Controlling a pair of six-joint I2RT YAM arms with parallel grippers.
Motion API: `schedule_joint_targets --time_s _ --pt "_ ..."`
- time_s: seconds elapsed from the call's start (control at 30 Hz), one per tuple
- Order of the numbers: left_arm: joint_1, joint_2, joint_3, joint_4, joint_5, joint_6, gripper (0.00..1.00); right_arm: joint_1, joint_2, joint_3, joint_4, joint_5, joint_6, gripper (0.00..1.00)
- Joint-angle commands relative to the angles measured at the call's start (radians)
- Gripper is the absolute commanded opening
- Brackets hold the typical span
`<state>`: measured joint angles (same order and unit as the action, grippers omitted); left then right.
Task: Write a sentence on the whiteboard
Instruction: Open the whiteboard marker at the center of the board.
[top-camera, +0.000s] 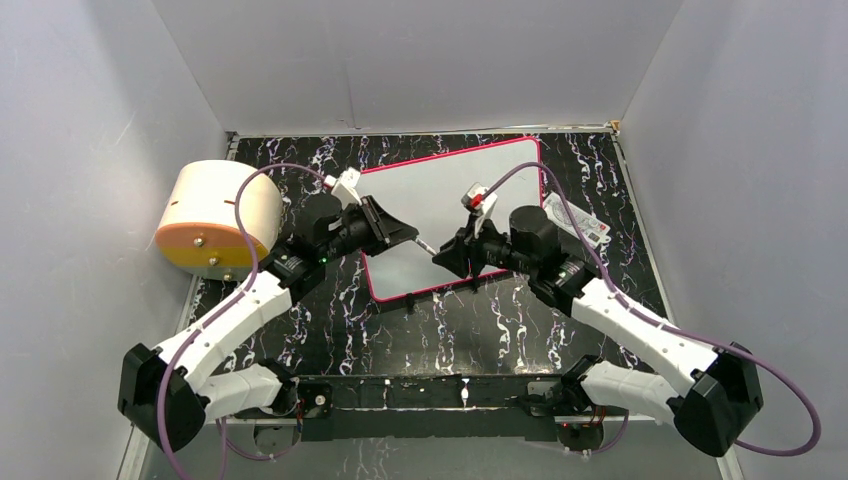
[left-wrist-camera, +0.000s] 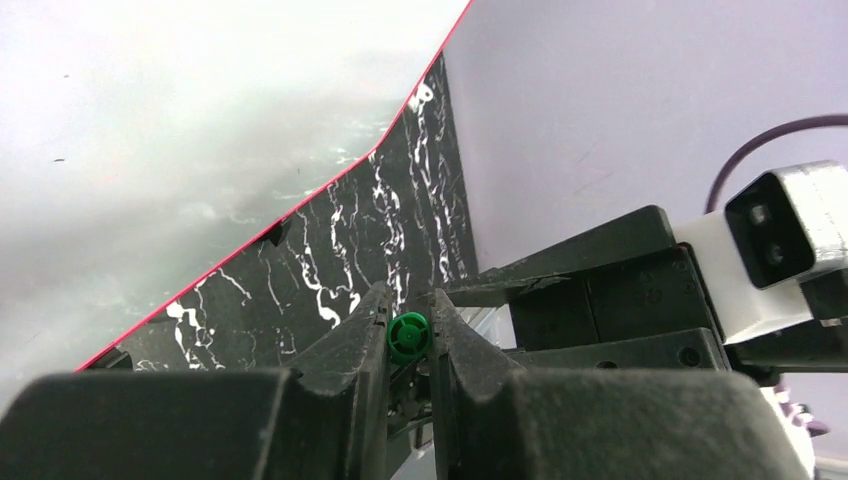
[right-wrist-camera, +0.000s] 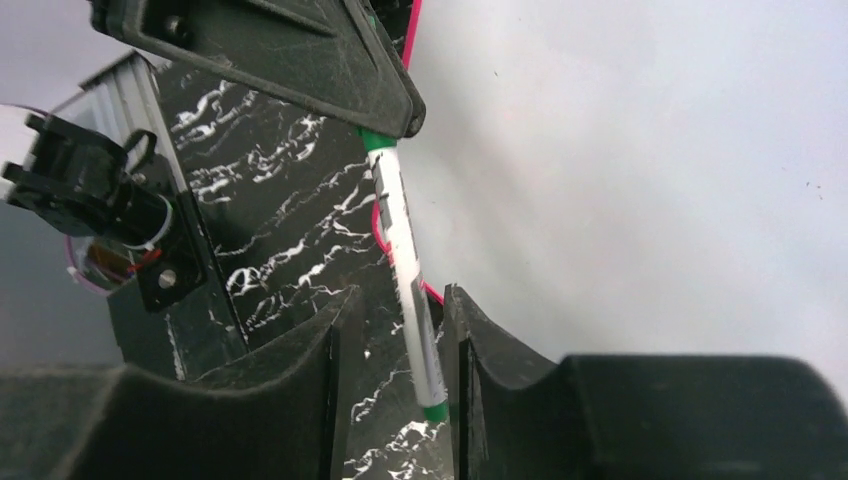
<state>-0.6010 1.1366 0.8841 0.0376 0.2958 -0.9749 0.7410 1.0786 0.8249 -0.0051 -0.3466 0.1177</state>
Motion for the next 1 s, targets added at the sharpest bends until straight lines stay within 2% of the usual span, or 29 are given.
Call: schedule_joint_targets --time_s 0.0,0.3,0.57,0.97 --pt "0.003 -0.075 -0.055 0.118 -0.068 -0.09 0.0 -0.003 -0.077 -0.078 0.261 0.018 0.171 0.44" --pt "0.003 -0.127 -0.157 0.279 -0.058 -0.221 0.0 -0.027 -0.144 -0.244 0.524 0.062 0.411 0.51" --pt "0.004 -0.121 -0.196 0.373 -0.024 -0.296 0.0 -0.118 -0.138 -0.346 0.734 -0.037 0.575 0.51" --pt "0.003 -0.086 -0.253 0.513 -0.011 -0.409 0.0 -0.138 -0.058 -0.345 0.901 -0.102 0.693 0.47"
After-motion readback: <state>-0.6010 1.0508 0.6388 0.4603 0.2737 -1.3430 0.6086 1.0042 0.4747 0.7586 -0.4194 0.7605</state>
